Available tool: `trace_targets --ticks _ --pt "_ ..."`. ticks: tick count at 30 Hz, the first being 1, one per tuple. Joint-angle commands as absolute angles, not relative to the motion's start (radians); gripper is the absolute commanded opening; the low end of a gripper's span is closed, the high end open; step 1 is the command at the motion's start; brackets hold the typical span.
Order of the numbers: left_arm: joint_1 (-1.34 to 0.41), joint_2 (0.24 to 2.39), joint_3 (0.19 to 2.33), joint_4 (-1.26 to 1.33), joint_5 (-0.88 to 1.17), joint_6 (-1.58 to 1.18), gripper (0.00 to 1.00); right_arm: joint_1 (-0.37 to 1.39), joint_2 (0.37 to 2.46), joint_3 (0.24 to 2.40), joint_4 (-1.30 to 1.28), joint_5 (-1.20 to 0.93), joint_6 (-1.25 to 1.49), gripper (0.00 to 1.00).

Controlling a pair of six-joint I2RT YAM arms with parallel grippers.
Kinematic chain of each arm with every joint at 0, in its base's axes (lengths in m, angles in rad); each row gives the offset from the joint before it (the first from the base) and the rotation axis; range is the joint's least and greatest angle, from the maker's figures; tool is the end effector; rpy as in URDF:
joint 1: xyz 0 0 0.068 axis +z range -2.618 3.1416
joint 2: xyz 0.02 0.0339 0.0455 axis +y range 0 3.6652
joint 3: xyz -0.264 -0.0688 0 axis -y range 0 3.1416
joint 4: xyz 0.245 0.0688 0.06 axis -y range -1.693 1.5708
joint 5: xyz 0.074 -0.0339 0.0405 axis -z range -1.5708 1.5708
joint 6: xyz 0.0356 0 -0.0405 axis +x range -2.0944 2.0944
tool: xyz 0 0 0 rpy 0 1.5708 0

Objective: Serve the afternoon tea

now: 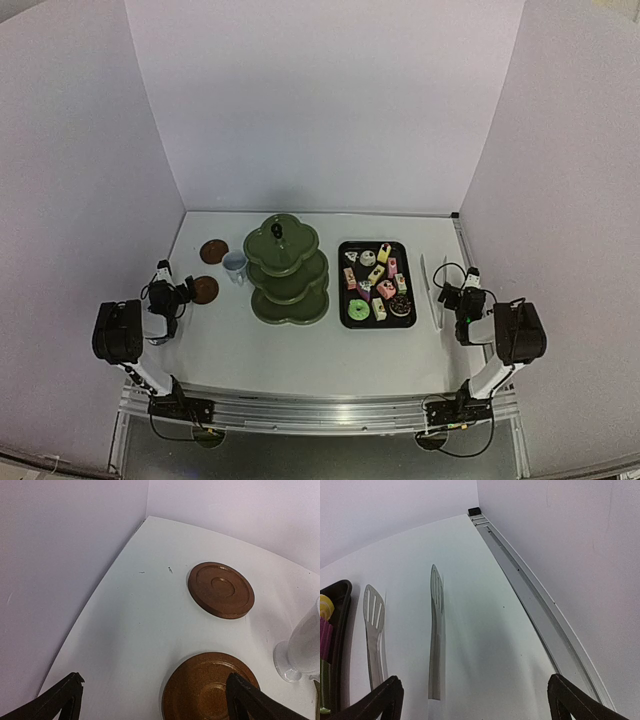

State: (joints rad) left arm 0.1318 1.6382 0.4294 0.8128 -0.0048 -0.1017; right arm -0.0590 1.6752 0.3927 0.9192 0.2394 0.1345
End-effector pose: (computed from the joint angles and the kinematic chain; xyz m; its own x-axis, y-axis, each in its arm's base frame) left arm 0.2793 0.0372 0.1268 -0.3666 -0.1510 -0.9180 -0.1739 0.9805 -0.0918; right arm 0.2752 -0.0247 0.1196 -0.3142 0.1491 -0.9376 0.3236 0.9453 0.0418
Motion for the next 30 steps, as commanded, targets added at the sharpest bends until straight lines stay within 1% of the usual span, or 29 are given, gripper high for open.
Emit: trace_targets --ticks 1,4,8,14,19,24,30 --pt "0.136 1.626 0.44 0.856 -0.021 -0.087 1.0 -0.058 1.651 0.413 0.937 0.237 0.129 0.98" --pt "0.136 1.628 0.442 0.857 -0.021 -0.087 1.0 -0.058 1.64 0.417 0.926 0.236 0.128 0.98" --pt "0.136 1.625 0.441 0.854 -0.019 -0.088 1.0 -0.058 1.54 0.495 0.705 0.313 0.154 0.98" --pt "0.136 1.555 0.444 0.79 0.031 -0.072 1.0 -0.058 1.376 0.516 0.551 0.336 0.177 0.98" --pt "0.136 1.417 0.404 0.764 0.065 -0.056 1.0 -0.057 1.317 0.708 0.089 0.321 0.183 0.98" --pt "0.136 1.256 0.43 0.65 0.058 -0.083 1.0 -0.034 1.303 0.818 -0.2 0.305 0.206 0.98" --pt "0.136 1.072 0.517 0.47 0.114 -0.108 1.0 0.004 1.393 0.967 -0.547 0.233 0.261 0.98"
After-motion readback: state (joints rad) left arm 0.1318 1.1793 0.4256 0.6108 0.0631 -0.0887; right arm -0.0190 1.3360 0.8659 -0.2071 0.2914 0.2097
